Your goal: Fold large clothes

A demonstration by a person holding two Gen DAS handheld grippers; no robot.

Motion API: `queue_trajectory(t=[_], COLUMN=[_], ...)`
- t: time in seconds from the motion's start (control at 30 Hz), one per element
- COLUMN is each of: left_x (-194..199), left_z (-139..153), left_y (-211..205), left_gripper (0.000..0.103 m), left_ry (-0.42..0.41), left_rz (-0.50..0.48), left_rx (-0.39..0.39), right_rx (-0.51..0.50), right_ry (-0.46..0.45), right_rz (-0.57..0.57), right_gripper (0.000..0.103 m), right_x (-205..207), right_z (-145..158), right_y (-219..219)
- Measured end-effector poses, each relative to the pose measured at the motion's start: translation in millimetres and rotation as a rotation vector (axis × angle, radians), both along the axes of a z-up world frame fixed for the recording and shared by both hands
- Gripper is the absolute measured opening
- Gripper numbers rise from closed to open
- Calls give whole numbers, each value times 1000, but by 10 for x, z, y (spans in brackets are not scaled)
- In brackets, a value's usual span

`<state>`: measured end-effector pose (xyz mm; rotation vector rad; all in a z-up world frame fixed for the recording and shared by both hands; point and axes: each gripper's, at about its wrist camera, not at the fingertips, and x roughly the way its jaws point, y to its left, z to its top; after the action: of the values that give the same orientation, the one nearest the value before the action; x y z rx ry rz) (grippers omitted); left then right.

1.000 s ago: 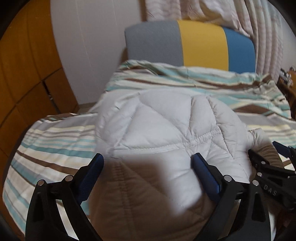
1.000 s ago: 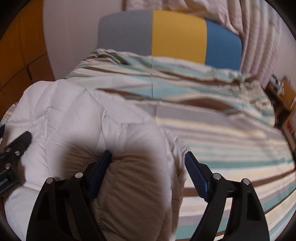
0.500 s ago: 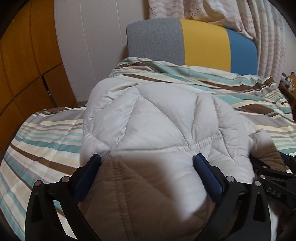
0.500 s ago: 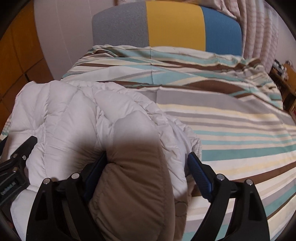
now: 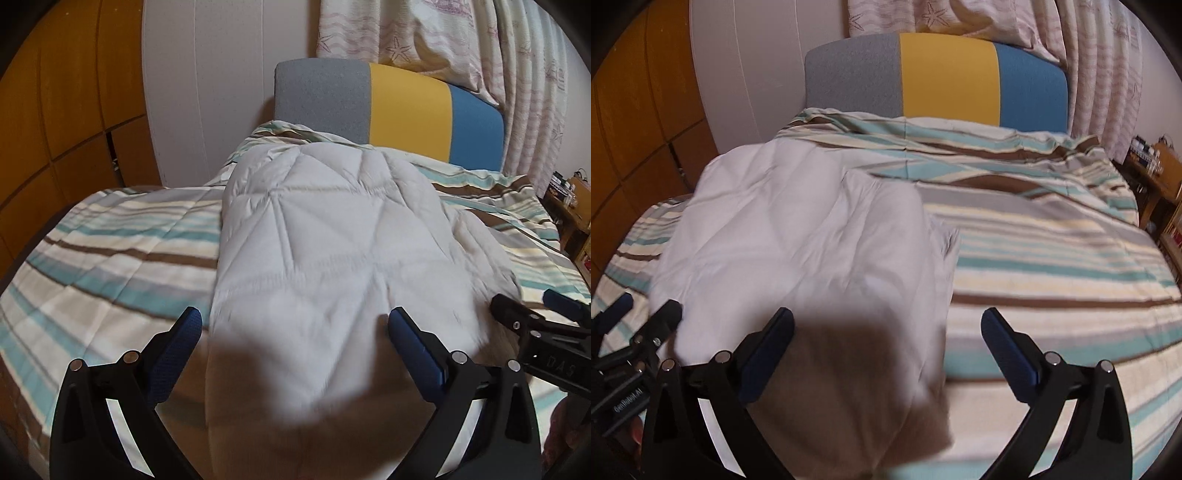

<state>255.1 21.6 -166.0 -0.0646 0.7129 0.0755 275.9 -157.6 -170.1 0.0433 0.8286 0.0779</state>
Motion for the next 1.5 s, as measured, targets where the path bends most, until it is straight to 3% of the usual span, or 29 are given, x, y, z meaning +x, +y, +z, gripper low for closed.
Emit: queue_trajectory(t=[0.27, 0.5, 0.83, 1.13, 1.5], left_x=[-613, -1104, -1555, -1680, -1692], left_z=[79, 237, 431, 533, 543], left_y=[32, 179, 290, 164, 115], left_gripper=[100, 100, 100, 100, 100], left_ry=[-4, -42, -47, -77, -78], left_rz=[30, 131, 123, 86, 82], left_rx=[6, 39, 3, 12, 7], right_rx=[-12, -26, -15, 9, 14], right_ry=[1, -22, -61, -108, -106], right_rz=[52, 60, 70, 58, 40], right_gripper=[101, 101, 101, 101, 101], right_x=[-581, -1103, -1592, -1735, -1751], right_z=[43, 168, 456, 690, 697], right_y=[119, 124, 85, 10, -67])
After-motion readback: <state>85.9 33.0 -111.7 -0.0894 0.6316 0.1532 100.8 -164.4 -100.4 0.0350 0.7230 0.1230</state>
